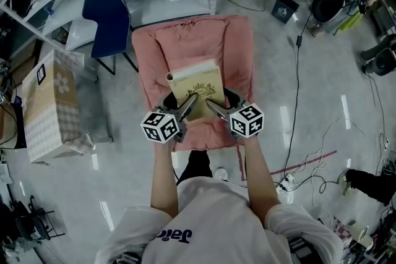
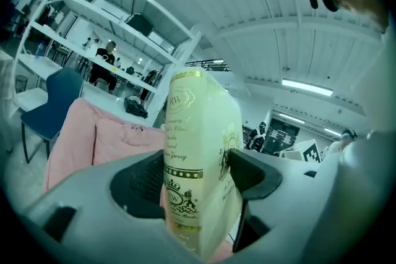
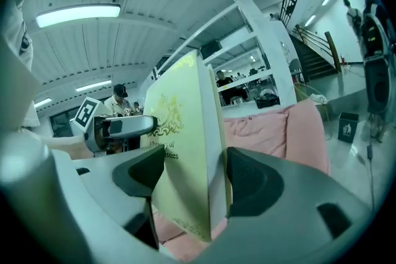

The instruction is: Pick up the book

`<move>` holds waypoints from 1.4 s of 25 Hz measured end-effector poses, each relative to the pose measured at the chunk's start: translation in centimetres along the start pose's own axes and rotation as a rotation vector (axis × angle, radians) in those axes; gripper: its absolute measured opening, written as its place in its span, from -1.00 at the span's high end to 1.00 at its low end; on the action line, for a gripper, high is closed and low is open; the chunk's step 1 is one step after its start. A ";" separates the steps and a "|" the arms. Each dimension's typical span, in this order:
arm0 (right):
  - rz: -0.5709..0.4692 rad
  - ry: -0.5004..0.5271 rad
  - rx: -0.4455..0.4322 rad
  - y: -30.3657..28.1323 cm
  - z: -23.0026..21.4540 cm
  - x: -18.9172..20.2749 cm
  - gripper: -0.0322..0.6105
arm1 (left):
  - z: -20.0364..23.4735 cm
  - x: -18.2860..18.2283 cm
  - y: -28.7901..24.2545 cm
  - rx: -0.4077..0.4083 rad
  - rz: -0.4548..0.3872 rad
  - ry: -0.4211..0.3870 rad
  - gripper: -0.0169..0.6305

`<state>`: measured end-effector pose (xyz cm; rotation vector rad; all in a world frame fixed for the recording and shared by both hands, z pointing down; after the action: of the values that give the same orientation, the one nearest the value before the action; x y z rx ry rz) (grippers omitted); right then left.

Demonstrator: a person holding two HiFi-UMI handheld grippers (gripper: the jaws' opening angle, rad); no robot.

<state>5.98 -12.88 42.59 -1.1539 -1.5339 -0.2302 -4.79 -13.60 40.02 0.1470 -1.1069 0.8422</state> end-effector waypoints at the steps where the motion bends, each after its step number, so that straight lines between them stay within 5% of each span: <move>1: -0.019 0.013 0.006 1.0 0.7 -0.8 -0.10 | -1.1 -0.9 0.6 0.007 -0.011 -0.022 -0.07; 10: -0.166 0.151 -0.002 9.8 5.6 -6.5 -0.10 | -10.9 -6.5 5.4 0.035 -0.109 -0.188 -0.08; 21: -0.270 0.216 -0.058 15.5 12.3 -7.9 -0.08 | -18.2 -9.5 12.2 0.028 -0.209 -0.358 -0.07; 35: -0.271 0.301 0.018 17.4 13.2 -8.7 -0.05 | -19.6 -9.8 13.0 0.087 -0.242 -0.356 -0.06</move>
<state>9.43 0.26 23.35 -0.8510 -1.4152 -0.5462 -0.91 0.00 18.87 0.5091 -1.3534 0.6604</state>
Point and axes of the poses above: the fingertips, and each gripper's own axes: y backward along the fingers, z to its left, x out of its underside, the point moved 1 cm from there along y, backward along the fingers, and after that the axes turned 8 degrees about z, right-handed, at the moved point
